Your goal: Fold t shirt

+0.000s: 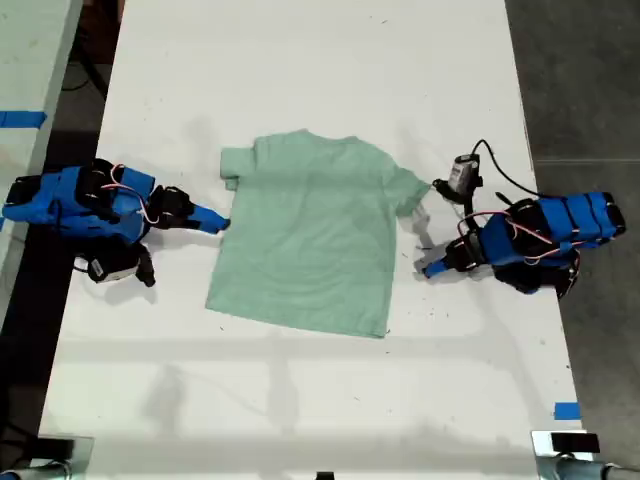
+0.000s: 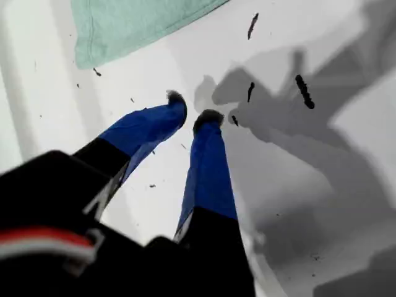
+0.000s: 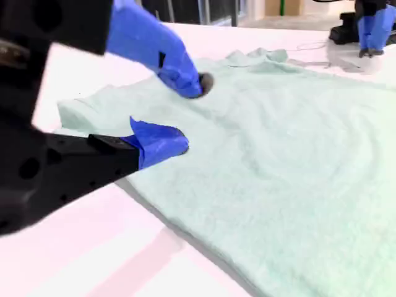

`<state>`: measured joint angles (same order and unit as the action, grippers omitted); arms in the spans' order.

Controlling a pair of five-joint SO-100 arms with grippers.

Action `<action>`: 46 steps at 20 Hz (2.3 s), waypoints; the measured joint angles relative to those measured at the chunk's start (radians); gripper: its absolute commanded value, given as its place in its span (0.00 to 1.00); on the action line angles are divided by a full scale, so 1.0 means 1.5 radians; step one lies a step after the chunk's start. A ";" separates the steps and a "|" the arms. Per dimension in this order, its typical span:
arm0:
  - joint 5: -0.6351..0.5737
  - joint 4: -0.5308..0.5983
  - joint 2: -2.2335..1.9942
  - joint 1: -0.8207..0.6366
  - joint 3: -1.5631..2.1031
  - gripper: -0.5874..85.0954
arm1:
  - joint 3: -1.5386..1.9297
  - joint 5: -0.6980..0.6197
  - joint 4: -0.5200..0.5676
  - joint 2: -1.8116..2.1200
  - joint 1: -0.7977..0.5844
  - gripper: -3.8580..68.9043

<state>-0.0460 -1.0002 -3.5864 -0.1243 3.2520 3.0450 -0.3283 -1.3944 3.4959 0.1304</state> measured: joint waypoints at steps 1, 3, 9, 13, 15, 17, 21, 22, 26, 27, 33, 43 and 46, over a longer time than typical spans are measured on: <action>0.000 0.002 0.000 0.005 0.000 0.01 | 0.000 -0.019 0.000 0.000 -0.002 0.08; -0.013 0.018 0.000 -0.032 0.000 0.00 | 0.000 -0.048 0.000 0.000 -0.061 0.08; -0.265 0.024 -0.002 -0.369 -0.005 0.00 | 0.000 -0.122 0.009 0.000 -0.242 0.07; -0.270 0.021 -0.002 -0.364 -0.005 0.00 | 0.000 -0.079 0.009 0.000 -0.243 0.07; -0.269 0.021 -0.002 -0.346 -0.005 0.00 | 0.000 -0.067 0.009 0.000 -0.239 0.07; -0.269 0.021 -0.002 -0.348 -0.005 0.00 | 0.000 -0.063 0.009 0.000 -0.239 0.07; -0.269 0.021 -0.002 -0.345 -0.005 0.00 | 0.000 -0.060 0.009 0.000 -0.239 0.07; -0.269 0.021 -0.002 -0.345 -0.005 0.00 | 0.000 -0.060 0.009 0.000 -0.239 0.07; -0.269 0.021 -0.002 -0.345 -0.005 0.00 | 0.000 -0.058 0.009 0.000 -0.239 0.07; -0.269 0.021 -0.002 -0.345 -0.005 0.00 | 0.000 -0.058 0.008 0.000 -0.239 0.07; -0.269 0.021 -0.002 -0.341 -0.005 0.00 | 0.000 -0.058 -0.010 0.000 -0.242 0.07; -0.269 0.021 -0.002 -0.340 -0.005 0.00 | -0.447 -0.327 0.066 -0.668 -0.581 0.52; -0.269 0.021 -0.002 -0.340 -0.005 0.00 | -0.479 -0.373 0.194 -0.910 -0.633 0.52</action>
<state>-0.4495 -0.9679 -3.5895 -0.6335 3.2444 2.3270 -0.8882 -1.1029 2.1307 -0.8191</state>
